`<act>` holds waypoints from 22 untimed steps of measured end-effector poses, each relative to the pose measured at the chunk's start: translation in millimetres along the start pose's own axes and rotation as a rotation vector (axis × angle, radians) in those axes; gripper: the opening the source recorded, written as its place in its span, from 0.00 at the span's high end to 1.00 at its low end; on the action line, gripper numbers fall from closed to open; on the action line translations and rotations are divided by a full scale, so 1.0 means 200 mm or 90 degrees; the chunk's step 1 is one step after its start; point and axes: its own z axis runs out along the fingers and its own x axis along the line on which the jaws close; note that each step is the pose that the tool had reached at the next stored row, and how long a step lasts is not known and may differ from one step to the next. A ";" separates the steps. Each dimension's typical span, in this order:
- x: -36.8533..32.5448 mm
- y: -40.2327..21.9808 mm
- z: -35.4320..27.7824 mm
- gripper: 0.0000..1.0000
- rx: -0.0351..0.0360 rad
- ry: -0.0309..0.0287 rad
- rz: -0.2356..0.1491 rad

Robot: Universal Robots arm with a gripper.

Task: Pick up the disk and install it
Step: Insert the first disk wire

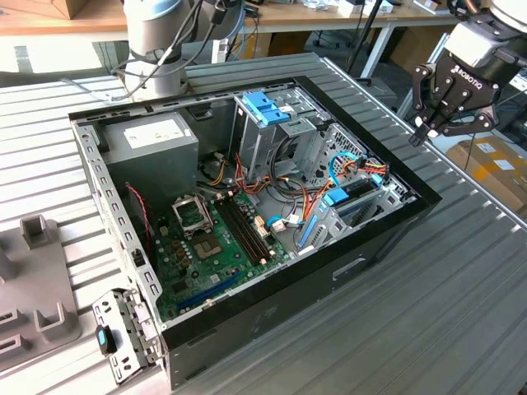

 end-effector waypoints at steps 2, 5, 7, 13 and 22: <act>0.000 0.000 0.000 0.89 -0.0007 -0.0002 -0.011; 0.000 0.000 0.000 0.89 -0.0016 -0.0003 -0.024; 0.000 0.000 0.000 0.89 -0.0024 -0.0005 -0.037; 0.000 0.000 0.000 0.89 -0.0046 -0.0010 -0.071; 0.000 0.000 0.000 0.89 -0.0071 -0.0016 -0.109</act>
